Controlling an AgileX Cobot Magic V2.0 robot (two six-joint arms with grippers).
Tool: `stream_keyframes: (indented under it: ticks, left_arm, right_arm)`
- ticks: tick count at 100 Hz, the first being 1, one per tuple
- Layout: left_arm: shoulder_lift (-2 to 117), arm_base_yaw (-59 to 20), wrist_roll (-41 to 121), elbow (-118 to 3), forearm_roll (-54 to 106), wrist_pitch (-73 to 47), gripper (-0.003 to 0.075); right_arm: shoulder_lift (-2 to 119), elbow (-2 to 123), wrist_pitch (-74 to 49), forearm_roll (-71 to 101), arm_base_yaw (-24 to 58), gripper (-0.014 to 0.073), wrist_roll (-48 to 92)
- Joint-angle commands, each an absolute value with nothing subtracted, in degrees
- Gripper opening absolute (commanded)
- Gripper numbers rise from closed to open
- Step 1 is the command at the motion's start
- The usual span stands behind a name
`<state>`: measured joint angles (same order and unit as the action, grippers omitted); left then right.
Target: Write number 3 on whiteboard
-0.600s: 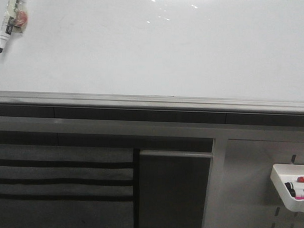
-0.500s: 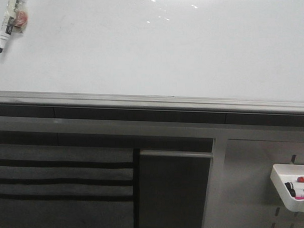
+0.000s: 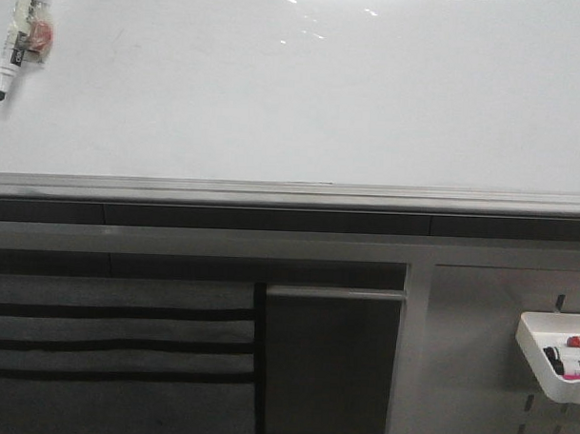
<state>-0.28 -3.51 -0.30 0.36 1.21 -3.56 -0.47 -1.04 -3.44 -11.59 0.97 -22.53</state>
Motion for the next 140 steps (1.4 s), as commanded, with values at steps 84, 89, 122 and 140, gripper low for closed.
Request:
stream_keyframes:
  ticks: [84, 89, 122, 140]
  left_arm:
    - [-2.1, -3.5, -0.9, -2.0, 3.6, 6.5, -0.0018]
    - [-2.1, -3.5, -0.9, -3.7, 4.5, 5.7, -0.0018]
    - [5.1, -3.5, 0.3, -24.2, -0.6, -13.7, -0.0018]
    - [14.1, -3.5, 0.3, -33.9, -1.5, -19.7, -0.0018]
  right_arm:
    - [-1.8, 0.2, 8.6, -18.2, 1.0, -0.0074, -22.1]
    - [-1.8, 1.8, 8.2, -18.2, 1.0, -0.0074, -22.1]
    - [6.0, 20.3, -7.8, -17.8, 1.0, -0.0074, -22.4]
    - [16.7, 29.9, -14.7, -17.8, 1.0, -0.0074, -22.4]
